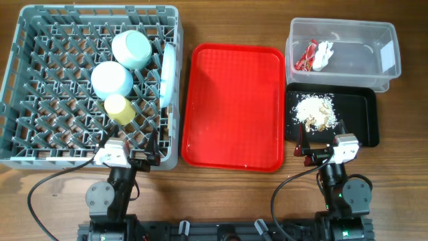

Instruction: Sort waste into correct bins and load items into the dishwasher rack

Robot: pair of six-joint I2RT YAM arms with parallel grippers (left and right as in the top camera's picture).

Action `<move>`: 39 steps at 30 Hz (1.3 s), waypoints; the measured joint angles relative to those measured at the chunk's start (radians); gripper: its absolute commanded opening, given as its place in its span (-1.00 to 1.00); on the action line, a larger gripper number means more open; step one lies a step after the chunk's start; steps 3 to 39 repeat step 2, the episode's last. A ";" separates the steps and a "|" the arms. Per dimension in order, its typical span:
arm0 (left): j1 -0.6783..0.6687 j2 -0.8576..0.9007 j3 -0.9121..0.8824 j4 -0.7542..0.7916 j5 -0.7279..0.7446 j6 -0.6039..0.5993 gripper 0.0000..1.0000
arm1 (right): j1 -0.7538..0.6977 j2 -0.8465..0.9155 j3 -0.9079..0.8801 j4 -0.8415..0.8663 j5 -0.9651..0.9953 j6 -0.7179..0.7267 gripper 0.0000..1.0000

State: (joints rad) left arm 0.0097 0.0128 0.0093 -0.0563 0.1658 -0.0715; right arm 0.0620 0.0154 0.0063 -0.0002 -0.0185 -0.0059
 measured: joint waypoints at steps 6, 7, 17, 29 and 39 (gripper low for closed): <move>0.000 0.000 0.000 0.000 0.000 0.000 1.00 | 0.000 0.000 0.000 0.000 0.000 0.000 1.00; 0.000 0.000 0.000 0.000 0.000 0.000 1.00 | 0.000 0.000 0.000 0.000 0.000 0.000 1.00; 0.000 0.000 0.000 0.000 0.000 0.000 1.00 | 0.000 0.000 0.000 0.000 0.000 0.000 1.00; 0.000 0.000 0.000 0.000 0.000 0.000 1.00 | 0.000 0.000 0.000 0.000 0.000 0.000 1.00; 0.000 0.000 0.000 0.000 0.000 0.000 1.00 | 0.000 0.000 0.000 0.000 0.000 0.000 1.00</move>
